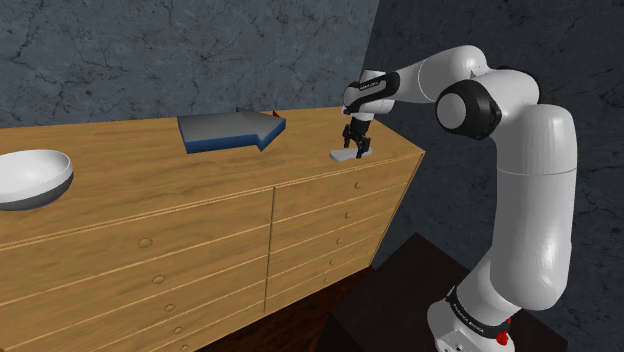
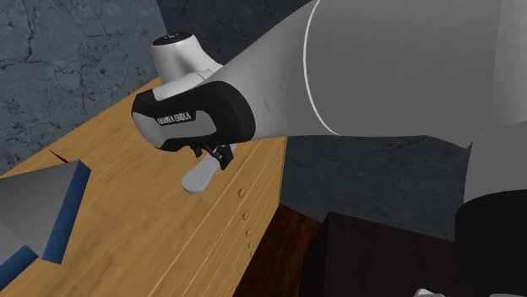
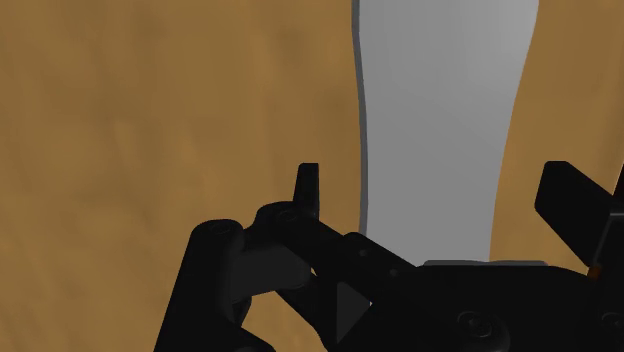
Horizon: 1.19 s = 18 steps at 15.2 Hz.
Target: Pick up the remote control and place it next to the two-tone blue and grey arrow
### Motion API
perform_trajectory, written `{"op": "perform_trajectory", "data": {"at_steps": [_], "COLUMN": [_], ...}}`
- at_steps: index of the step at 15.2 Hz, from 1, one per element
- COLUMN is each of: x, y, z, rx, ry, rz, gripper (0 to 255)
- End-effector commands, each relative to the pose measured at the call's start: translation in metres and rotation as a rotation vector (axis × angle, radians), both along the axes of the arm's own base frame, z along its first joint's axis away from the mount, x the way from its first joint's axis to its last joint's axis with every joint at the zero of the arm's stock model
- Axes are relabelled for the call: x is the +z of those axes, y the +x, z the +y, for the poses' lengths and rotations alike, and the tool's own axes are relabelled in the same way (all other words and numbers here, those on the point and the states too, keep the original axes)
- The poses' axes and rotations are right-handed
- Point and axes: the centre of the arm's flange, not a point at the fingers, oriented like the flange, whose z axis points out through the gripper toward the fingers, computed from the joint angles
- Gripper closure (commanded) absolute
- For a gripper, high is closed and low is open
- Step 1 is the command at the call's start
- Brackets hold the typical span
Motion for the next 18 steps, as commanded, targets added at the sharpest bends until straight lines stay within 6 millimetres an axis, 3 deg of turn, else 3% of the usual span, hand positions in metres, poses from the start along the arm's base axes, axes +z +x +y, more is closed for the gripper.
{"op": "perform_trajectory", "data": {"at_steps": [1,10,18], "x": [0.000,0.000,0.042], "y": [0.000,0.000,0.000], "z": [0.000,0.000,0.000], "rx": [0.000,0.000,0.000], "ry": [0.000,0.000,0.000], "rz": [0.000,0.000,0.000], "gripper": [255,255,255]}}
